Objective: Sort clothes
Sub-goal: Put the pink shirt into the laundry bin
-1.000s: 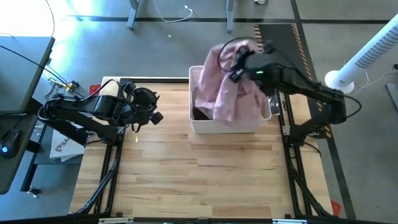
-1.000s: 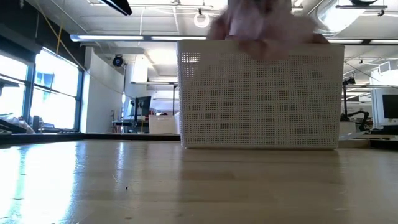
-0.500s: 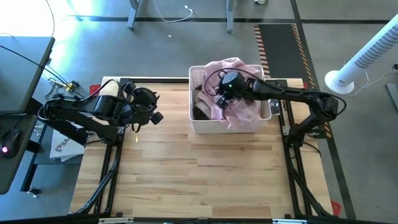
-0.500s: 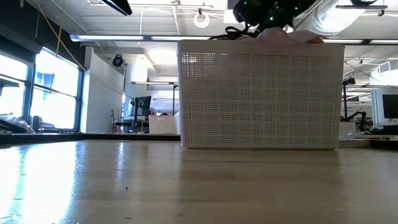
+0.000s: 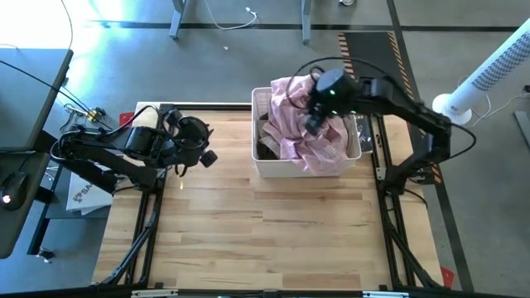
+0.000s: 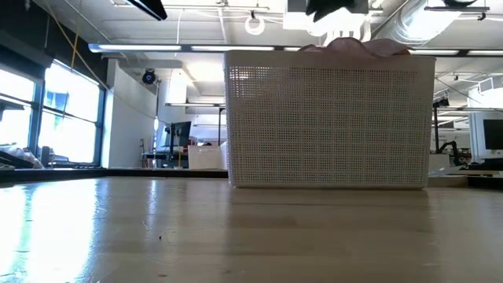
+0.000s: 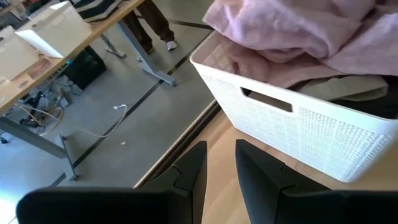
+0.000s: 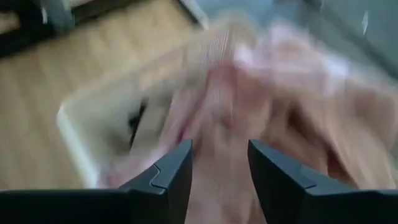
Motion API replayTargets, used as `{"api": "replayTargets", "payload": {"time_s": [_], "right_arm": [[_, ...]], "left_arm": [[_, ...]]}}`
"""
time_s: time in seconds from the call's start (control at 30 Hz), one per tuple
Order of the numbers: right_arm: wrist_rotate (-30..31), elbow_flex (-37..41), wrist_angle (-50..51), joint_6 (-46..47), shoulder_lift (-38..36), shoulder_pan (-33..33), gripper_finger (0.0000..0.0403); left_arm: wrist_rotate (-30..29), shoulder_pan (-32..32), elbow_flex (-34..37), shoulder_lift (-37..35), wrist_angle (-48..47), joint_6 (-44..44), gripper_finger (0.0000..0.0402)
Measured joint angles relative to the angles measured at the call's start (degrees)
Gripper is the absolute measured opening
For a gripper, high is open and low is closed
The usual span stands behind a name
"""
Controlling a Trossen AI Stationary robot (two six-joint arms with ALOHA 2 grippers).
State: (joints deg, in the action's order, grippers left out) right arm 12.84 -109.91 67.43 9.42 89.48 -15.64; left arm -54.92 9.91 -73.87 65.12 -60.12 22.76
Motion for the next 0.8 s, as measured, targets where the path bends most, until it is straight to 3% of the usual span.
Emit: {"api": "replayTargets", "payload": {"time_s": [0.17, 0.23, 0.37, 0.47, 0.53, 0.63, 0.8], "right_arm": [[3.87, -4.65, 22.64, 13.81, 0.02, 5.33, 0.0152], [5.75, -1.68, 22.07, 18.52, -0.61, 7.00, 0.0152], [0.14, 7.34, 21.74, 20.83, -2.00, 7.88, 0.0148], [5.97, 15.32, 22.61, 23.07, -1.93, 6.76, 0.0138], [5.68, 19.80, 21.74, 23.79, -1.97, 4.70, 0.0131], [-1.66, 26.14, 14.20, 19.19, -1.79, 1.50, 0.0129], [-11.59, 34.14, -14.51, 10.01, -1.67, -2.95, 0.0128]], "left_arm": [[2.02, 0.00, 0.00, 0.00, -0.04, 0.09, 0.0081], [2.08, 0.00, 0.00, 0.00, -0.04, 0.24, 0.0080], [2.13, 0.09, -0.01, 0.00, 0.05, 0.78, 0.0081], [2.19, 0.39, -0.02, 0.00, 0.07, 0.80, 0.0081], [2.26, 0.55, -0.02, 0.00, 0.13, 0.74, 0.0080], [1.84, 0.61, -0.02, 0.00, 0.32, 0.72, 0.0080], [1.69, 0.61, -0.02, 0.00, 0.46, 0.57, 0.0081]]}}
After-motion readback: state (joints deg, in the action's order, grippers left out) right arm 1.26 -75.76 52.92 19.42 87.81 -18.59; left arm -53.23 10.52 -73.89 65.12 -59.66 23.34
